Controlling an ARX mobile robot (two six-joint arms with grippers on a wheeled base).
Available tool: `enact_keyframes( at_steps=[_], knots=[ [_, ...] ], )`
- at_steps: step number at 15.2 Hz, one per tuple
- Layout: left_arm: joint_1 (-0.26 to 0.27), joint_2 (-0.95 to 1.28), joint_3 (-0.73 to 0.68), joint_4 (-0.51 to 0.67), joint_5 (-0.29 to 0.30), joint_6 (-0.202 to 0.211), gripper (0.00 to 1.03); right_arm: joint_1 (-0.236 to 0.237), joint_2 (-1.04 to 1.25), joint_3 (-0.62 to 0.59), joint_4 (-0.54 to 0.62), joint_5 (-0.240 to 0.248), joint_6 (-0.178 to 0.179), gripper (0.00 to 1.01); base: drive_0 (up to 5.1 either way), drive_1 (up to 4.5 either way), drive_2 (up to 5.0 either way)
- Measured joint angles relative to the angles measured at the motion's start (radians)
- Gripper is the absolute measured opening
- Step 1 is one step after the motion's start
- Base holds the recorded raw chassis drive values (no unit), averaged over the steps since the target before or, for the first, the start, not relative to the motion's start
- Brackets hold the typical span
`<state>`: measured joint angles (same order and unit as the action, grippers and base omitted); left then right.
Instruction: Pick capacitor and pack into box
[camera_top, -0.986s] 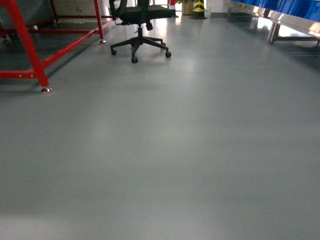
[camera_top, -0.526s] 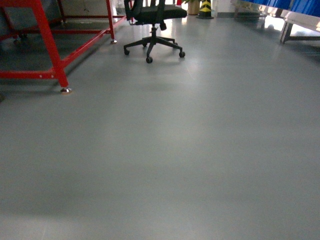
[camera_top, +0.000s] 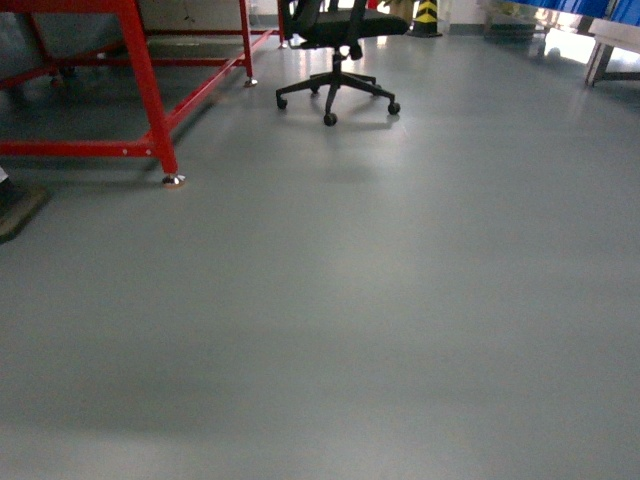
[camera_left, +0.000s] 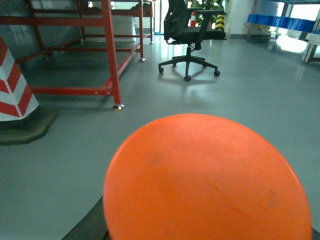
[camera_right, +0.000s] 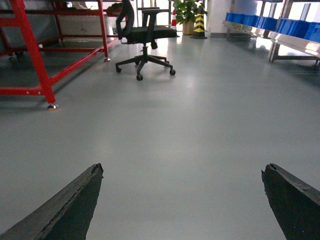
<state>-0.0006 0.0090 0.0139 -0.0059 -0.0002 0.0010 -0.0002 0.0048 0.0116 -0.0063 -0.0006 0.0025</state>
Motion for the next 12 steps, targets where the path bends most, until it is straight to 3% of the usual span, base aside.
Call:
enact_keyframes(
  at_steps=[12],
  knots=[
    [0.000,0.000,0.000,-0.001,0.000,0.000,0.44,0.000,0.000,0.000,0.005,0.000,0.000,0.98,-5.0,2.46,2.5]
  ],
)
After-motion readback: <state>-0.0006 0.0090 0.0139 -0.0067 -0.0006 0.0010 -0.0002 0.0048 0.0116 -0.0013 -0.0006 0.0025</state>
